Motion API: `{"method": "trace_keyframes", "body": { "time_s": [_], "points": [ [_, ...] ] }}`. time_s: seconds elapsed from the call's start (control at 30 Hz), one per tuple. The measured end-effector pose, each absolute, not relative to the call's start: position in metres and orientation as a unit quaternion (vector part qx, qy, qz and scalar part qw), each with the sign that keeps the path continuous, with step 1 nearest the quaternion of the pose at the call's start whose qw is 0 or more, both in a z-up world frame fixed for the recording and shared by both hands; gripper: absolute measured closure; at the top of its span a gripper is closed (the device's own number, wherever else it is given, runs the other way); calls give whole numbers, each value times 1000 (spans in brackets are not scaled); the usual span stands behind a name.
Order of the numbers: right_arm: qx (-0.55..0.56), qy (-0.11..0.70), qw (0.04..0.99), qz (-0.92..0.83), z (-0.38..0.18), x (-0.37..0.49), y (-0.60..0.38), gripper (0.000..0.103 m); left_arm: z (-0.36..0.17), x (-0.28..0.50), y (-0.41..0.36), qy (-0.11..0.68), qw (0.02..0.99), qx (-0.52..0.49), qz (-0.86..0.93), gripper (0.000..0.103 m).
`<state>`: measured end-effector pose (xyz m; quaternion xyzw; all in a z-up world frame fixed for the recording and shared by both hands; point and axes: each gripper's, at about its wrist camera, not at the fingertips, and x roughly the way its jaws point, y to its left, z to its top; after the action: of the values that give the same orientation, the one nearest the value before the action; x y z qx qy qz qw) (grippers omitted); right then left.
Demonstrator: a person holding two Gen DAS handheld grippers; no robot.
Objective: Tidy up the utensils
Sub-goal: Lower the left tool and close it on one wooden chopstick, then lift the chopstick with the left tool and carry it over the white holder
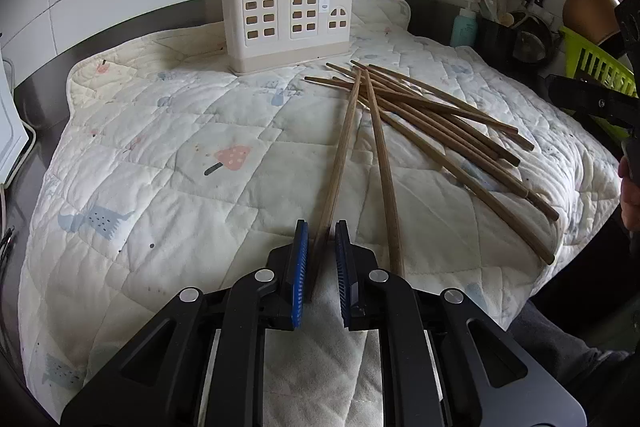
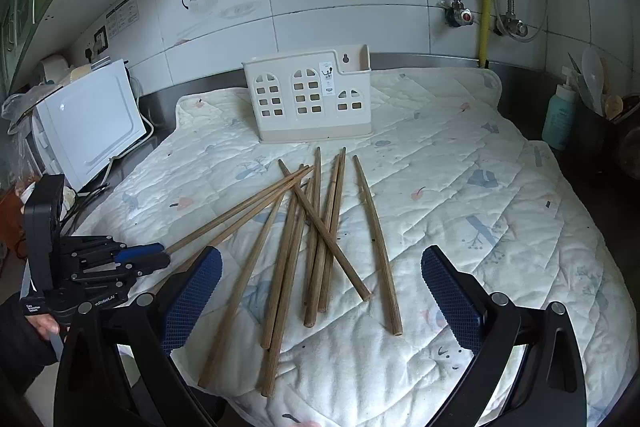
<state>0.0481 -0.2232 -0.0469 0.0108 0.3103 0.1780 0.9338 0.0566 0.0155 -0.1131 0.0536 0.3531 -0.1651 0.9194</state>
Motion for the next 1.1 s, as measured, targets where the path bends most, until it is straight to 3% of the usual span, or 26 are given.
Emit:
{"method": "trace_keyframes", "body": {
  "time_s": [0.27, 0.5, 0.77, 1.1],
  "points": [
    [14, 313, 934, 171, -51, 49, -228, 7, -111, 55, 13, 351, 924, 47, -143, 98],
    [13, 312, 937, 154, -53, 47, -238, 9, -107, 49, 15, 345, 930, 14, -126, 98],
    [20, 329, 930, 163, -64, 53, -246, 41, -97, 39, 19, 334, 935, 2, -118, 98],
    [7, 336, 927, 165, -72, 63, -244, 53, -97, 39, 21, 331, 936, -8, -116, 98]
  ]
}}
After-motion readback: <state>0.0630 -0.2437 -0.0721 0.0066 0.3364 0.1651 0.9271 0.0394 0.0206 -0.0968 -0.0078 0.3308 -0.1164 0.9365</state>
